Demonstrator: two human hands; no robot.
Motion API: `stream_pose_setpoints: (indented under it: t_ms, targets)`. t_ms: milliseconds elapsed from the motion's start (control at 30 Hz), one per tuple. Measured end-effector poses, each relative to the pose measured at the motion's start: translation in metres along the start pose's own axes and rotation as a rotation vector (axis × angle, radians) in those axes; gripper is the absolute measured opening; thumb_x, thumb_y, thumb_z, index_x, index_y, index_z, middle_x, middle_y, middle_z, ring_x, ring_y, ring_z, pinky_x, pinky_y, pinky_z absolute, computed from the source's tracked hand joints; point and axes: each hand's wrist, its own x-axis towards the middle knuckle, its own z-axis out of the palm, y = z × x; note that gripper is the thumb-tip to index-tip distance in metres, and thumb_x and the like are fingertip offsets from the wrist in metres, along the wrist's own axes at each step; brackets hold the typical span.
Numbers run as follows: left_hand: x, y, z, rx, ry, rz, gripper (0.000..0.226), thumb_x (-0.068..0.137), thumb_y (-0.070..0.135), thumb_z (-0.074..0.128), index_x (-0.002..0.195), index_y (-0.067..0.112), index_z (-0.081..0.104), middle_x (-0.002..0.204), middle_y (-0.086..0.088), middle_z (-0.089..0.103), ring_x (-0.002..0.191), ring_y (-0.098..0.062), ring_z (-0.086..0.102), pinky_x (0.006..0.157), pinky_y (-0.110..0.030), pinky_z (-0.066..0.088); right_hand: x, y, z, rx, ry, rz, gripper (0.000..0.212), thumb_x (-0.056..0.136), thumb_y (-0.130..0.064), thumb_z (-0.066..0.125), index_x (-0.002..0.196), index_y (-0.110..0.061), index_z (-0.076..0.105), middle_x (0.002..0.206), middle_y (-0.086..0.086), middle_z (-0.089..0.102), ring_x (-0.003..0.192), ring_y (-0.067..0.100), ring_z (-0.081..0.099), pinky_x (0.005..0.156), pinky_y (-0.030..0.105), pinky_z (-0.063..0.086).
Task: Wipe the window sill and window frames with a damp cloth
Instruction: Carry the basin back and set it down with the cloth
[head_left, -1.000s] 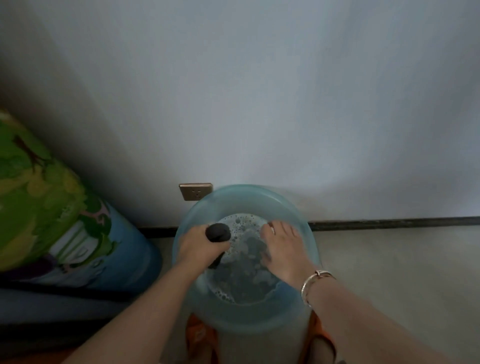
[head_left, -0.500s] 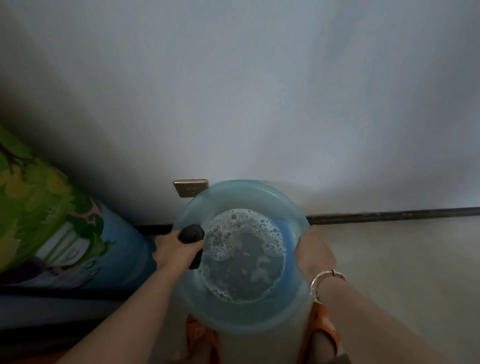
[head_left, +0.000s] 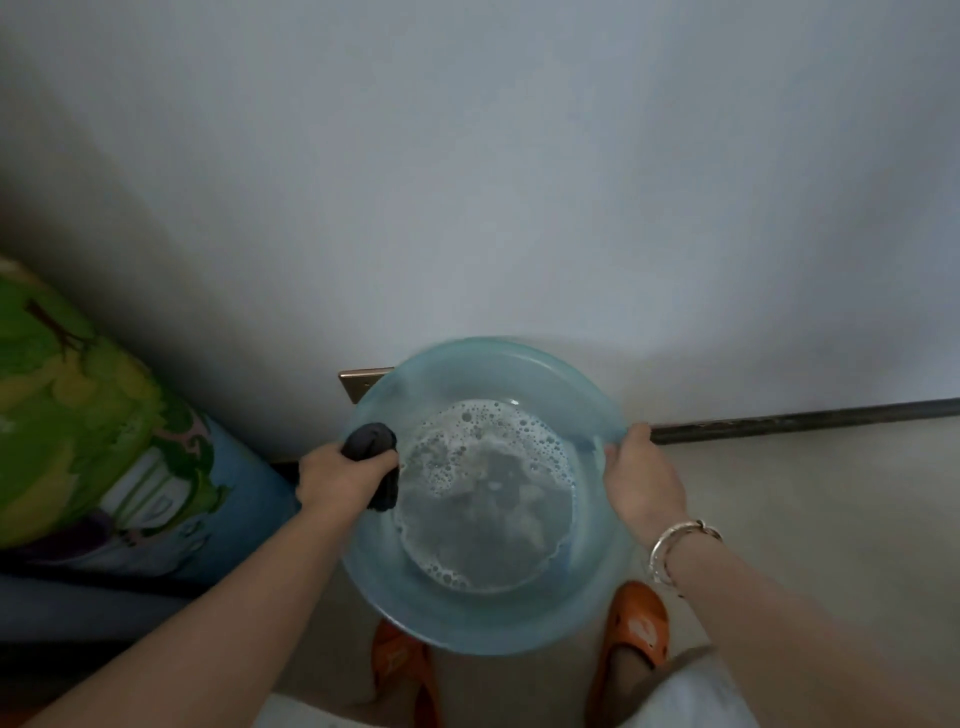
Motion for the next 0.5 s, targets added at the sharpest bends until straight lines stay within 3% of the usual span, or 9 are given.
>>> stream_pose_setpoints:
  t_ms: [133,233,500]
  targets:
    - [-0.036,0.033,-0.015,-0.028,-0.015,0.083,0.029,0.07,0.024,0.08,0.085,0.002,0.07,0.084,-0.015,0.069,0.084,-0.029,0.065,0.079,-0.038,0.055,-0.012,0.006,-0.049,0.061,0.052,0.006,0.028,0.098,-0.027,0.043,0.106,-0.001,0.042,0.103,0.024,0.063,0.096,0.041,0.06,0.073,0.04,0.043]
    - [-0.075,0.07,-0.03,-0.038,-0.035,0.17,0.021,0.072,0.023,0.079,0.074,0.009,0.063,0.08,-0.012,0.065,0.079,-0.025,0.062,0.074,-0.034,0.05,-0.022,0.012,-0.099,0.068,0.097,0.007,0.027,0.098,-0.024,0.043,0.109,0.002,0.043,0.105,0.025,0.062,0.098,0.041,0.059,0.075,0.04,0.043]
    - [-0.174,0.163,-0.051,-0.118,-0.117,0.403,0.021,0.074,0.02,0.077,0.063,0.012,0.061,0.074,-0.013,0.063,0.064,-0.022,0.056,0.063,-0.028,0.044,-0.048,0.038,-0.243,0.069,0.251,0.004,0.032,0.096,-0.022,0.046,0.111,0.006,0.047,0.113,0.029,0.059,0.107,0.04,0.057,0.083,0.039,0.044]
